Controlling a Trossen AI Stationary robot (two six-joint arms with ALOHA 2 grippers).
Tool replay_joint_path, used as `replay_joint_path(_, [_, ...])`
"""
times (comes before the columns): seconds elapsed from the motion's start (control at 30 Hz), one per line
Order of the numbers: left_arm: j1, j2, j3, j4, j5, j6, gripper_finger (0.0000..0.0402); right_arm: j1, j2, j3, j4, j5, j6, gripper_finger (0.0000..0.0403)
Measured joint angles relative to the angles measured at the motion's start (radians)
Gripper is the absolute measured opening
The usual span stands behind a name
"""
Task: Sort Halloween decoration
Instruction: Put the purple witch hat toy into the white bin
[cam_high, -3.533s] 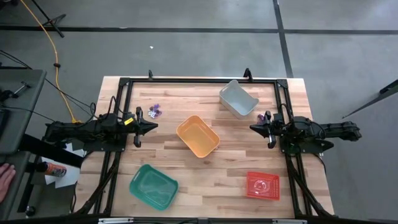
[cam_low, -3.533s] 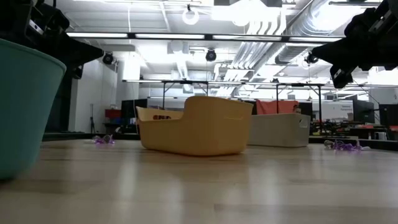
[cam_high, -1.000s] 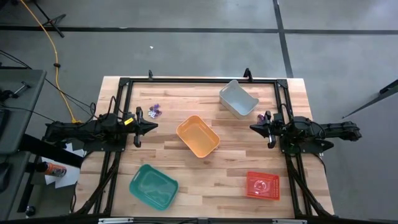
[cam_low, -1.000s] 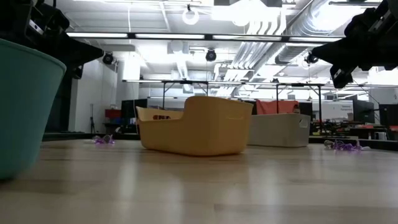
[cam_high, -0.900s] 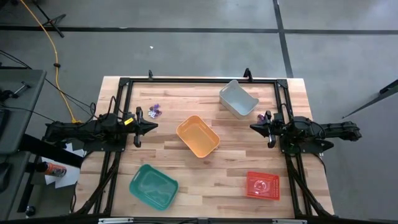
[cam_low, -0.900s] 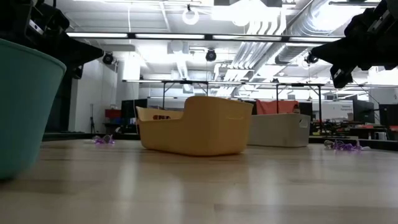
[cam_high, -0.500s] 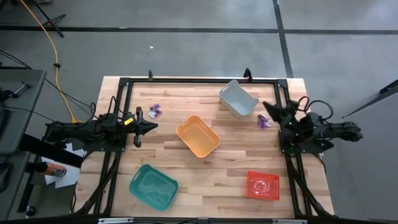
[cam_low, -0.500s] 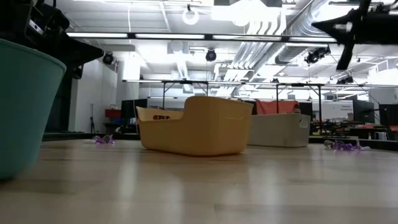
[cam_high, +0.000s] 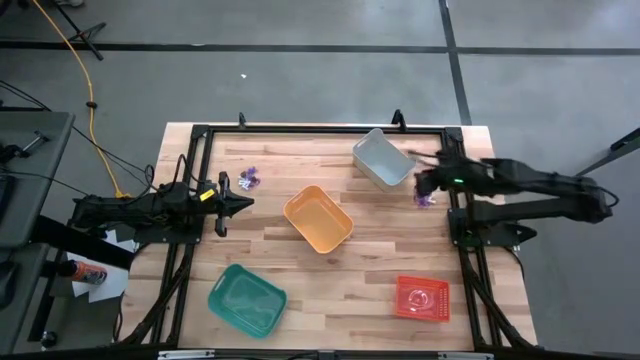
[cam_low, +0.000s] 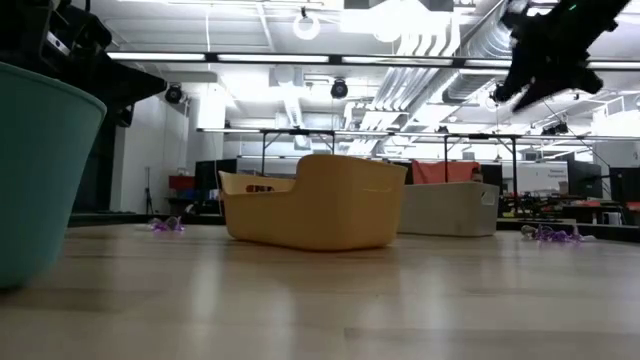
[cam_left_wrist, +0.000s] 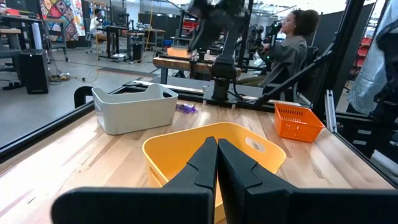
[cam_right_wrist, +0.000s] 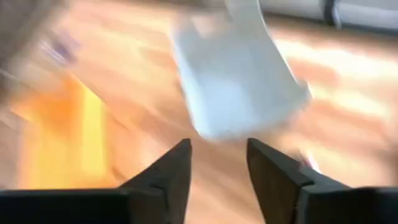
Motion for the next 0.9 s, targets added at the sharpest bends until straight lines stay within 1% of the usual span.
replay_joint_path(0.13, [0.000,0.000,0.000,0.000,0.000,0.000,0.0001,-0.088,0.218,0.071,-0.156,-0.193,0.034,0.0192])
replay_joint_path(0.23, [0.000,0.000,0.000,0.000,0.000,0.000,0.0001,-0.149,0.348,0.102,-0.267,-0.274,-0.025,0.0203])
replay_joint_path(0.3, [0.000,0.000,0.000,0.000,0.000,0.000,0.0001,-0.181,0.407,0.111,-0.325,-0.315,-0.092,0.0206])
replay_joint_path(0.47, [0.000,0.000,0.000,0.000,0.000,0.000,0.0001,-0.224,0.465,0.114,-0.339,-0.359,-0.329,0.0206])
replay_joint_path(0.7, [0.000,0.000,0.000,0.000,0.000,0.000,0.0001,-0.298,0.500,0.114,-0.345,-0.359,-0.657,0.0206])
replay_joint_path(0.9, [0.000,0.000,0.000,0.000,0.000,0.000,0.0001,-0.349,0.565,0.114,-0.353,-0.359,-0.874,0.0206])
